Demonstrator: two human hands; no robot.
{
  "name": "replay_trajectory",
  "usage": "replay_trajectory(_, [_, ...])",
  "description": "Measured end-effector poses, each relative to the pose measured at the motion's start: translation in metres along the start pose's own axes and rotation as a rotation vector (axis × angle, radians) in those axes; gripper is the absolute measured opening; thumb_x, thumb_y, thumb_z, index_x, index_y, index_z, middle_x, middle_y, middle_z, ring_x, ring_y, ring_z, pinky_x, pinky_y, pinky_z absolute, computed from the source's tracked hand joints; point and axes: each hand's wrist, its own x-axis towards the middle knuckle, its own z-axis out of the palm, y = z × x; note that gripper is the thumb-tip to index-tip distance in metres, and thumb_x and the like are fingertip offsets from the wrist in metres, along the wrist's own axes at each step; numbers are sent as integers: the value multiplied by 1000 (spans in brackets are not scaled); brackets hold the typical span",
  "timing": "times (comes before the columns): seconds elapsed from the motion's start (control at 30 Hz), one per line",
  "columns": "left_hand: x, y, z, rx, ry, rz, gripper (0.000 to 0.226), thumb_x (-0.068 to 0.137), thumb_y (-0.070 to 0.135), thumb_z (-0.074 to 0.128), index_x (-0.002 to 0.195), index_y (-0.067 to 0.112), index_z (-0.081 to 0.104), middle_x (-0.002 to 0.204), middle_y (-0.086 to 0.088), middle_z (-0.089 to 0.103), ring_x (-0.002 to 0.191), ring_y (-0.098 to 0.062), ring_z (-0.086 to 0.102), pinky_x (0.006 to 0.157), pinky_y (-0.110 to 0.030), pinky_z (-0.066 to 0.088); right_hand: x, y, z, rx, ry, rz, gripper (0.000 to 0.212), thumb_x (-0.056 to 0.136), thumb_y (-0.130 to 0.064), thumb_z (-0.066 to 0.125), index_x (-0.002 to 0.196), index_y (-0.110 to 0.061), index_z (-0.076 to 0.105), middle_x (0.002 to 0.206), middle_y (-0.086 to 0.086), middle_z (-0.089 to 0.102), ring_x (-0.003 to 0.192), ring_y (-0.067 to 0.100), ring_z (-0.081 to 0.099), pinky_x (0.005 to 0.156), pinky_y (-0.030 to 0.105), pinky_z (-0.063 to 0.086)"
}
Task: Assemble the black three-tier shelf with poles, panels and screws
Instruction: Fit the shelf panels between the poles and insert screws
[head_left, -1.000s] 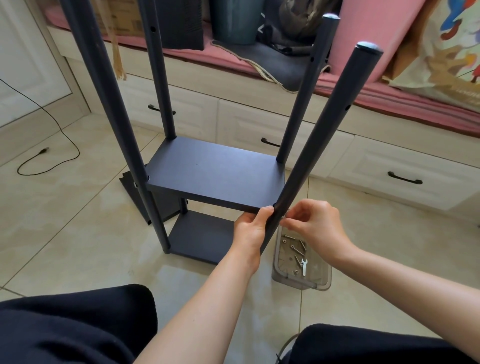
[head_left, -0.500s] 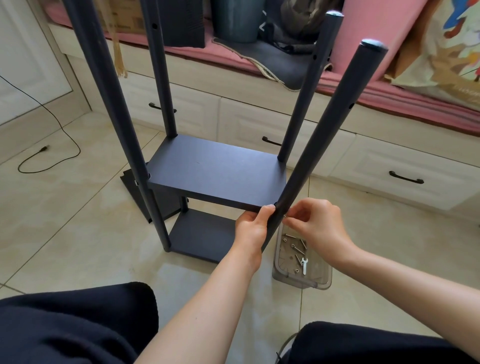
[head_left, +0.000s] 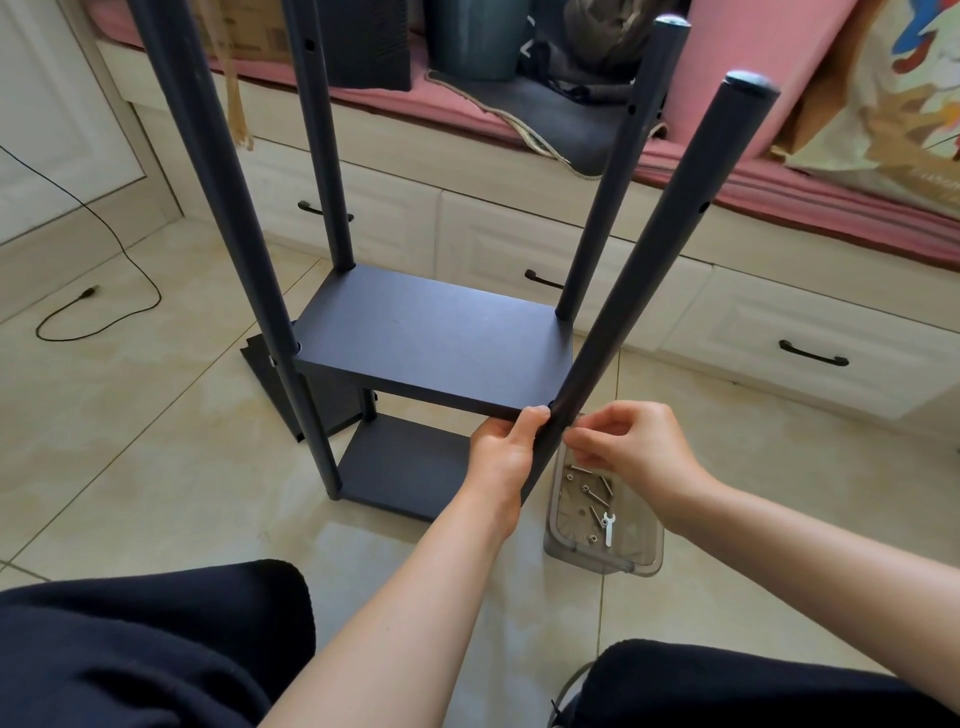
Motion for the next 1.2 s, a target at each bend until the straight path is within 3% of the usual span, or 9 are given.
replay_trajectory(0.1, [1,0,0,14,-6,7,29,94,38,64,104,12,73,104,-9,74,102,-24,66,85,-32,52,1,-3,4,-199,80,-109,16,73,-17,87,70,-20,71,66,-2,71,67,12,70,67,29,58])
replay_trajectory(0.2, [0,0,1,9,-2,5,29,94,38,64,103,13,73,104,-9,74,103,-25,66,87,-33,51,1,-4,4,-245,98,-142,17,72,-19,87,70,-23,71,67,-6,70,67,7,68,62,20,53])
replay_trajectory(0.37, [-1,0,2,-22,-9,-5,28,94,37,64,102,12,73,91,-3,73,95,-21,65,91,-37,51,-2,-3,0,-143,42,-112,17,77,-18,83,86,-22,69,66,-2,73,63,12,71,69,42,62])
replay_trajectory(0.43, [0,0,2,-34,-14,-4,28,95,36,64,101,10,73,87,-2,72,91,-20,64,89,-37,50,-3,-2,-2,-161,7,-177,32,81,-17,80,99,-36,61,71,-5,74,66,10,71,68,43,62])
replay_trajectory(0.57, [-1,0,3,-57,-24,8,28,96,34,63,102,8,73,87,-4,71,87,-19,64,86,-36,50,-3,-2,-4,-254,-55,-325,52,86,-11,74,100,-56,50,73,-6,72,69,10,70,69,47,60])
replay_trajectory(0.83, [-2,1,3,-55,-65,33,30,99,33,59,110,7,71,92,-7,72,89,-19,66,86,-35,50,4,1,-6,-237,-91,-354,49,88,-12,72,105,-53,53,76,-8,73,69,9,71,75,46,60])
replay_trajectory(0.9, [-2,1,3,-47,-66,40,28,99,34,59,107,10,72,93,-8,71,91,-20,65,88,-37,50,4,2,-6,-275,-91,-373,50,90,-14,70,109,-55,50,76,-10,72,69,7,70,72,41,61])
replay_trajectory(1.03, [-2,1,4,-38,-47,22,29,97,37,61,107,11,70,93,-5,71,95,-22,65,96,-42,50,4,6,-4,-357,-76,-377,42,94,-20,66,126,-38,48,68,-8,68,64,2,66,58,25,58])
replay_trajectory(1.2, [-1,0,4,-47,-37,21,29,97,36,61,109,11,71,97,-5,74,95,-20,67,95,-40,51,1,7,2,-299,-50,-326,34,93,-14,67,120,-29,52,70,-5,67,64,1,64,53,12,44])
